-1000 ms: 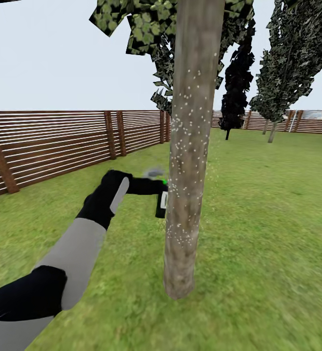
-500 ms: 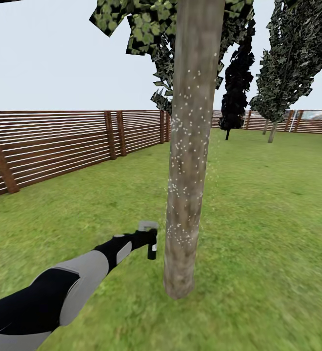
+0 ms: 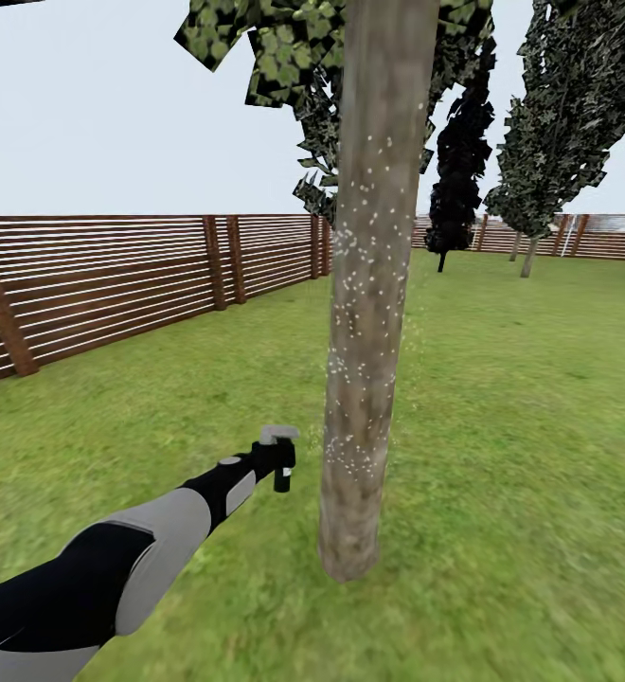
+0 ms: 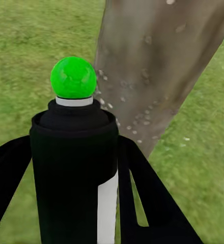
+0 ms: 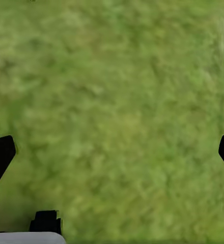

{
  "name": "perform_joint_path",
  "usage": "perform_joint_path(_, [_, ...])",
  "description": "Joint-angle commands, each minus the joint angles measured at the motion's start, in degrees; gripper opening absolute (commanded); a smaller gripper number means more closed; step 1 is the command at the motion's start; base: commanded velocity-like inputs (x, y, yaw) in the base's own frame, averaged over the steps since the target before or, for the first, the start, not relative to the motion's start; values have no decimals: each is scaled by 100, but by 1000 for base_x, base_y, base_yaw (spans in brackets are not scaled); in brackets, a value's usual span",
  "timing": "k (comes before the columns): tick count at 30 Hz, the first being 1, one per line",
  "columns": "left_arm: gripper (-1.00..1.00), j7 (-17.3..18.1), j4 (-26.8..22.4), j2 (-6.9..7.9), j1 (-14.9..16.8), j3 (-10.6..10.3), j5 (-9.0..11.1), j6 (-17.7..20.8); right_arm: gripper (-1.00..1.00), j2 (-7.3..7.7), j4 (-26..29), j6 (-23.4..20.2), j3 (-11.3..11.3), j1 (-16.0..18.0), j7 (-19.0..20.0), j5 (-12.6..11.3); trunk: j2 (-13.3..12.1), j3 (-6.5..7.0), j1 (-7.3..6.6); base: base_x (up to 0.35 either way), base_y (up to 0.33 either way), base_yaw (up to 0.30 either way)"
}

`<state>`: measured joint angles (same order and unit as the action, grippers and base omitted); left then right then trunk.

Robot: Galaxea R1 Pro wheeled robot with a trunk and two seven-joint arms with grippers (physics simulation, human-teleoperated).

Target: In the garden, pick up the pesticide atomizer on the floor and spray pesticide onto both trees until each tree trunk is fully covered.

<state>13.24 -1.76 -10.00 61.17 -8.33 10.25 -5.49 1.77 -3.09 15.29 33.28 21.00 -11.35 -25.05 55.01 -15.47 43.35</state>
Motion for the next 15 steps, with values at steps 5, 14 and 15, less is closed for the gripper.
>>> perform_joint_path(5, [-100,3,0,0,0,6,3,-19,100,-46,1,0,-5,0,-3,-9,-1,0,0,22,325,0])
perform_joint_path(14, [-100,3,0,0,0,1,3,13,100,-54,1,0,-4,0,1,-9,-1,14,0,1,349,-200])
perform_joint_path(15, [-100,3,0,0,0,0,3,16,100,-54,1,0,-5,0,1,-9,-1,17,0,0,350,-282])
